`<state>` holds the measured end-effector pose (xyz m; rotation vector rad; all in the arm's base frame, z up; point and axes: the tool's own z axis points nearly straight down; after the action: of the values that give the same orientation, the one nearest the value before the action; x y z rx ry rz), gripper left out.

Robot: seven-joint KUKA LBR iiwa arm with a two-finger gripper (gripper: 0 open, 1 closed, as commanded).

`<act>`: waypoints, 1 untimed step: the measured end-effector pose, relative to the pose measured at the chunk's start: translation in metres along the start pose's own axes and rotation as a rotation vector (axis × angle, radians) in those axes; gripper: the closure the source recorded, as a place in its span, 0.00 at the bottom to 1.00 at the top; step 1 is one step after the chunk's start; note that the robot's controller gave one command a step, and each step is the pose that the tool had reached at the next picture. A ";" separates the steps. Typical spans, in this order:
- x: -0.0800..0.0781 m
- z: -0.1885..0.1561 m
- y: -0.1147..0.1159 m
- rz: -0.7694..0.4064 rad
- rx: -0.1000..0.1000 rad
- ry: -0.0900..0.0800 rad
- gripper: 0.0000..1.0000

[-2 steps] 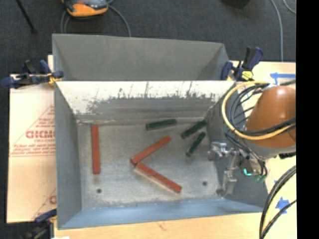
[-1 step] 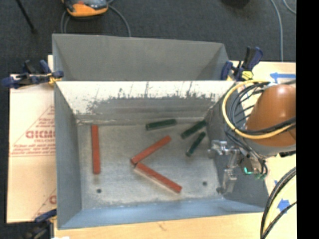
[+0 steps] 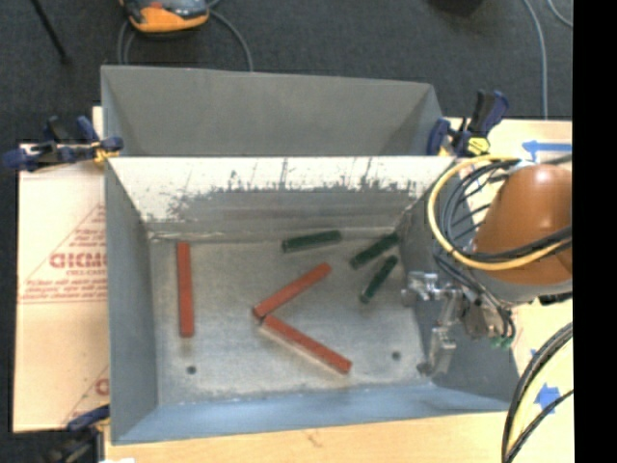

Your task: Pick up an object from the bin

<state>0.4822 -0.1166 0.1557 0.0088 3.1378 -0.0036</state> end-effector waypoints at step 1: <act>-0.003 0.000 0.021 0.001 -0.007 0.016 0.00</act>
Offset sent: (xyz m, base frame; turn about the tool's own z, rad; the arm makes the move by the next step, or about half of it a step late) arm 0.0927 -0.0179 -0.0218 0.1027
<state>0.4855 -0.0961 0.1552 0.0104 3.1534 0.0074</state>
